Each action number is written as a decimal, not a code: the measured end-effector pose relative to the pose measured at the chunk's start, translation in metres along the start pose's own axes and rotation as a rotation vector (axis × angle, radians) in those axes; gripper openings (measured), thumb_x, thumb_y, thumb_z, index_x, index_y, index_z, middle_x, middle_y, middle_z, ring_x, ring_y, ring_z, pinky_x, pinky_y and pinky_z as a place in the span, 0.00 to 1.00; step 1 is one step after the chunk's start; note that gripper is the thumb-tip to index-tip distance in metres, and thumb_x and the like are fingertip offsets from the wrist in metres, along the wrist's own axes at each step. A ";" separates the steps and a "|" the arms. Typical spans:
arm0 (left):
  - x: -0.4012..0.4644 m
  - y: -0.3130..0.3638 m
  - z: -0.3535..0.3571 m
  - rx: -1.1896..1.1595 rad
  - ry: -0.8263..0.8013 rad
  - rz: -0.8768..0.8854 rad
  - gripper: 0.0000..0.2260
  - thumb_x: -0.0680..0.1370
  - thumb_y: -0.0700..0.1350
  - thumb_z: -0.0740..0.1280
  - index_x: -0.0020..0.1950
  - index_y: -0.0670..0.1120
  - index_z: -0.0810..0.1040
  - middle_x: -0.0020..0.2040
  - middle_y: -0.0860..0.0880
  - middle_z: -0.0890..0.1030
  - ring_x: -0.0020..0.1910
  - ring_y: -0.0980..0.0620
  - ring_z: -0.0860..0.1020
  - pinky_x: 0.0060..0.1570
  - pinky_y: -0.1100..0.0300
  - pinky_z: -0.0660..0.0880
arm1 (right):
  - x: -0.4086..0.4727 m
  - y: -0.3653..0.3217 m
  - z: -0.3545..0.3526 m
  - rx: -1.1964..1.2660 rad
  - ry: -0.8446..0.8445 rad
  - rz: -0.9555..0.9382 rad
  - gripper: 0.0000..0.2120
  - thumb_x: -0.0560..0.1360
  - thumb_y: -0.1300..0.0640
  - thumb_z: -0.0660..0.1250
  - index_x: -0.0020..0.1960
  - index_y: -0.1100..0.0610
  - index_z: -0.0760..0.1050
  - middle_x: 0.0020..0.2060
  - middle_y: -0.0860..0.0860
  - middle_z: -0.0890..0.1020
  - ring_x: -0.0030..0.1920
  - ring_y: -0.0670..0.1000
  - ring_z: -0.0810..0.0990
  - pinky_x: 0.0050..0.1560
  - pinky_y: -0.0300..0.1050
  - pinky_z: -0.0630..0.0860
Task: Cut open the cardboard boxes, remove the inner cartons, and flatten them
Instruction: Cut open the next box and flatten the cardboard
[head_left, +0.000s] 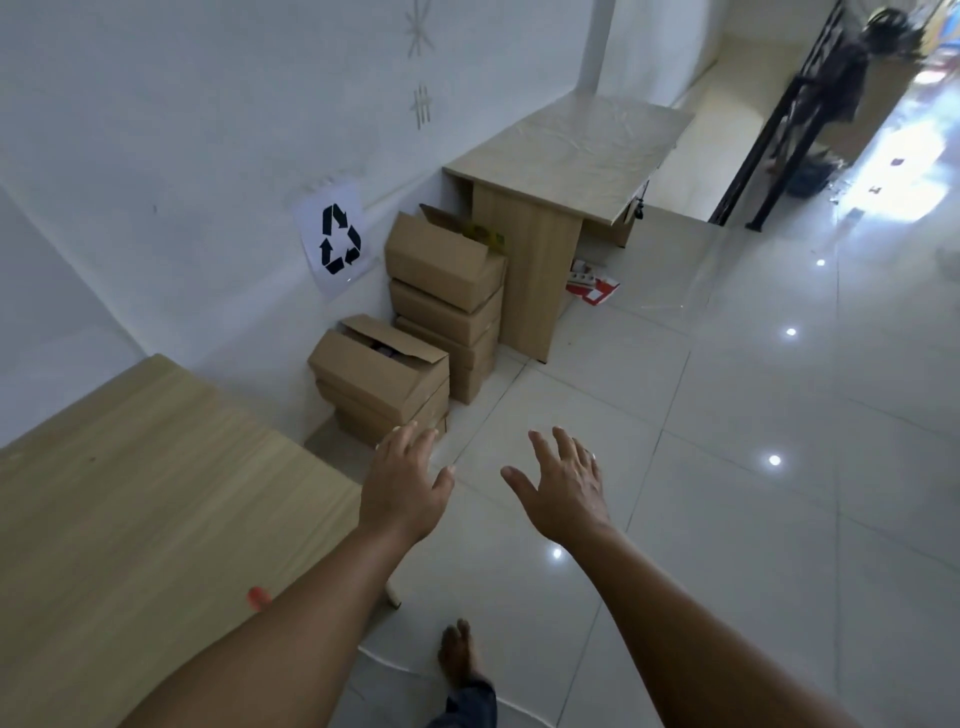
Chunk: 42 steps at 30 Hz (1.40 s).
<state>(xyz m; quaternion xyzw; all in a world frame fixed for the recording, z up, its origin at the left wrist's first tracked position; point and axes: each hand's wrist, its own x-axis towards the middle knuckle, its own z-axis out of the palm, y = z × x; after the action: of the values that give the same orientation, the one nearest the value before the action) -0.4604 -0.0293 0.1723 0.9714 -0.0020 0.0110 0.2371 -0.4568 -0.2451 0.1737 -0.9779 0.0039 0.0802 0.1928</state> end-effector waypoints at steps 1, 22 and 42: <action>0.016 0.002 0.001 -0.002 0.002 -0.005 0.25 0.81 0.56 0.62 0.77 0.49 0.66 0.78 0.46 0.63 0.78 0.47 0.59 0.73 0.50 0.62 | 0.017 0.001 -0.004 -0.002 0.002 0.001 0.36 0.78 0.30 0.52 0.80 0.47 0.52 0.81 0.55 0.53 0.80 0.58 0.50 0.79 0.60 0.50; 0.277 -0.066 0.016 -0.077 0.122 -0.387 0.22 0.80 0.51 0.65 0.74 0.47 0.71 0.74 0.47 0.69 0.72 0.47 0.68 0.67 0.51 0.70 | 0.351 -0.035 -0.015 -0.016 -0.166 -0.217 0.36 0.79 0.32 0.55 0.80 0.47 0.51 0.76 0.51 0.63 0.75 0.56 0.61 0.74 0.57 0.62; 0.428 -0.058 0.112 -0.208 0.319 -0.943 0.24 0.77 0.48 0.65 0.73 0.46 0.70 0.65 0.48 0.76 0.63 0.47 0.75 0.60 0.50 0.76 | 0.622 -0.042 0.026 -0.072 -0.623 -0.648 0.31 0.82 0.40 0.58 0.80 0.48 0.54 0.75 0.51 0.64 0.73 0.54 0.65 0.72 0.51 0.67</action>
<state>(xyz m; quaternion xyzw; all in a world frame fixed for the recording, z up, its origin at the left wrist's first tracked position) -0.0301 -0.0290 0.0552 0.8242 0.4719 0.0507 0.3090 0.1546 -0.1816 0.0676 -0.8641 -0.3635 0.3064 0.1656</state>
